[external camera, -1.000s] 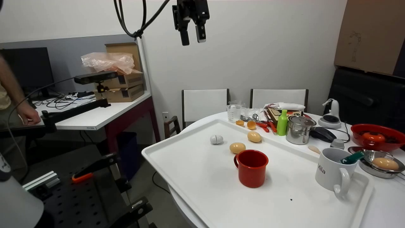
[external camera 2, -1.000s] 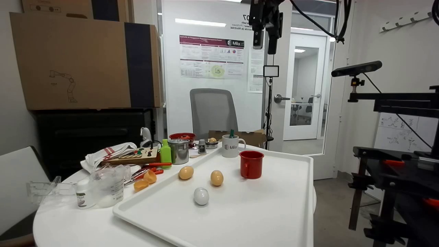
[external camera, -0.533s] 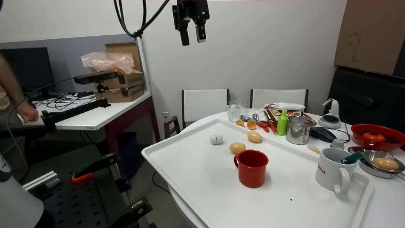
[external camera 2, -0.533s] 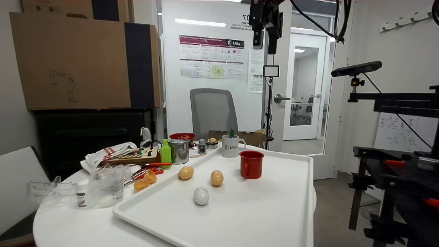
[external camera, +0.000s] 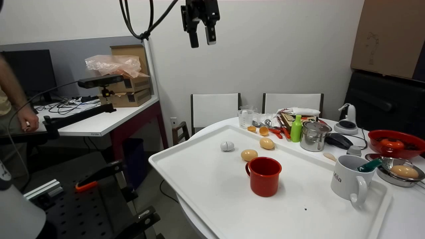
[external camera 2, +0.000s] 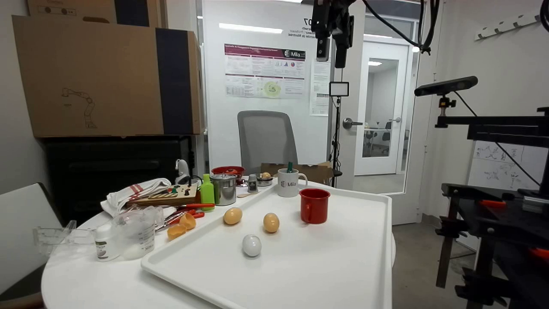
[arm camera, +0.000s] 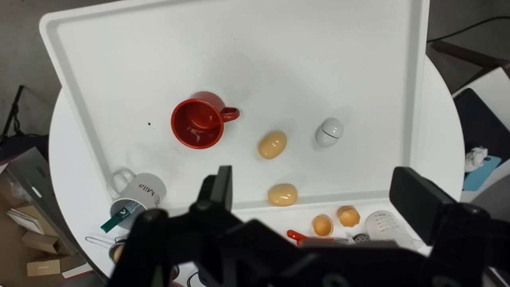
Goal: Put the egg inside the red cup.
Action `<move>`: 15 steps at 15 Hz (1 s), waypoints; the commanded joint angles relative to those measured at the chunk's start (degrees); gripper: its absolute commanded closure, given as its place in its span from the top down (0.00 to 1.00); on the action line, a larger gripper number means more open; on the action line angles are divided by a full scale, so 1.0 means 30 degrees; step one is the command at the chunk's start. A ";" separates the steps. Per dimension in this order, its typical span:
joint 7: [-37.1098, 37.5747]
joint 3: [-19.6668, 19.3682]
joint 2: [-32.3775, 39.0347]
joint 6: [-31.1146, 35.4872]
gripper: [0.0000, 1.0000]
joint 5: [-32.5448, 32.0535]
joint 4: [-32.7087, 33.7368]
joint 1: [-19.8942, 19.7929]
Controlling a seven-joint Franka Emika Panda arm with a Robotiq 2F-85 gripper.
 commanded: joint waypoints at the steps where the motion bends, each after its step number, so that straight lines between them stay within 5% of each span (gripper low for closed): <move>1: -0.0243 -0.0386 0.1556 -0.0021 1.00 0.0116 0.0880 0.0214; 13: 0.0787 -0.1594 1.0453 0.0746 1.00 -0.1425 0.7758 0.0891; 15: 0.0111 -0.1717 0.9611 0.0721 1.00 -0.0706 0.6776 0.0921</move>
